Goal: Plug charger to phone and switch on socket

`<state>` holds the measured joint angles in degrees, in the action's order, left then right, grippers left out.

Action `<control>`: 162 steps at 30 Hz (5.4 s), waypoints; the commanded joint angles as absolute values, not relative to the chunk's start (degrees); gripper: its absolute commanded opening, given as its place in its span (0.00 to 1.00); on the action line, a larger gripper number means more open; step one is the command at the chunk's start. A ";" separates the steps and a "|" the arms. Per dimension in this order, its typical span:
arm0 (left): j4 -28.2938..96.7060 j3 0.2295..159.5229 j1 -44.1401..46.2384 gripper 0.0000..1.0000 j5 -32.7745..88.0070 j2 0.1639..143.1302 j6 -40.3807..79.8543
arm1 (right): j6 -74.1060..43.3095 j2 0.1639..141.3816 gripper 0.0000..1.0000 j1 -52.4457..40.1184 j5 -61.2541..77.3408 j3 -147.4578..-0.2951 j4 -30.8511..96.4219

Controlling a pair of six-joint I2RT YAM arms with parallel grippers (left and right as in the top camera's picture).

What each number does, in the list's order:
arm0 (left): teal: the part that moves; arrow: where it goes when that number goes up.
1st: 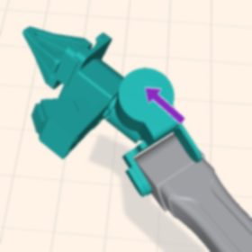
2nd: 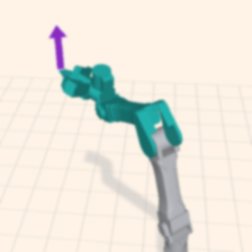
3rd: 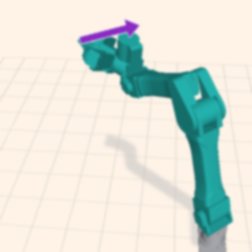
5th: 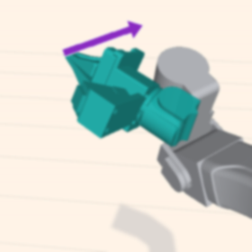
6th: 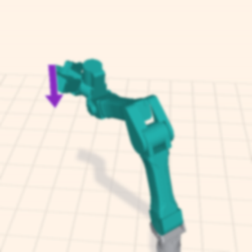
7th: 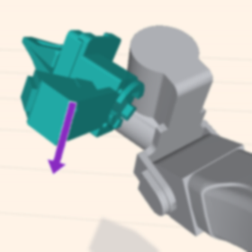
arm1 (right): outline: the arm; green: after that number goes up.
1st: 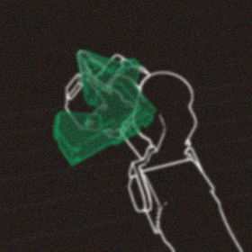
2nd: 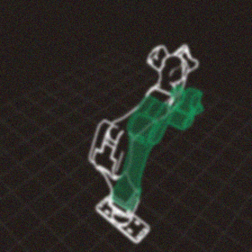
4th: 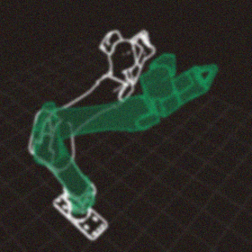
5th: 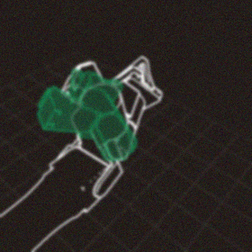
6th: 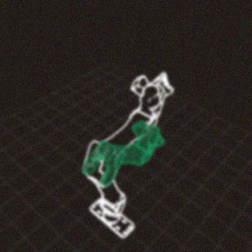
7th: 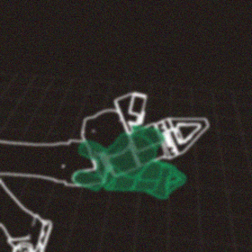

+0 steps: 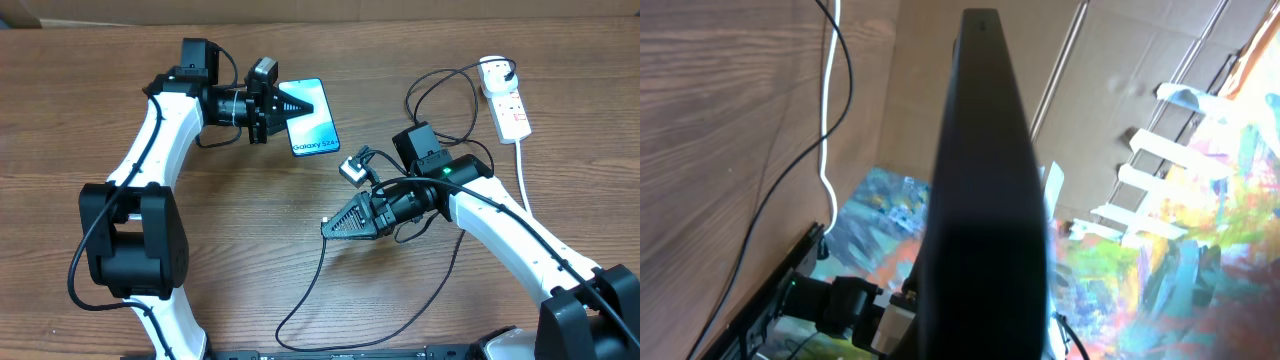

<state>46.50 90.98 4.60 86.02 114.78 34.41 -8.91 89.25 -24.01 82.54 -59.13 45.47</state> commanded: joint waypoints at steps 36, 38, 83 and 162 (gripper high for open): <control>49.91 91.22 -0.45 0.04 85.84 114.43 25.17 | -24.40 87.88 0.04 -19.46 64.31 -60.10 39.29; 49.93 91.22 -1.04 0.04 85.47 114.43 24.21 | -25.15 87.88 0.04 -19.49 61.89 -60.10 39.72; 58.70 91.22 -2.04 0.04 81.06 114.43 16.23 | -28.03 87.88 0.04 -21.02 77.25 -60.07 30.65; 62.61 91.22 -3.68 0.04 62.78 114.41 14.50 | -43.75 90.91 0.04 -21.80 -3.40 -55.90 44.66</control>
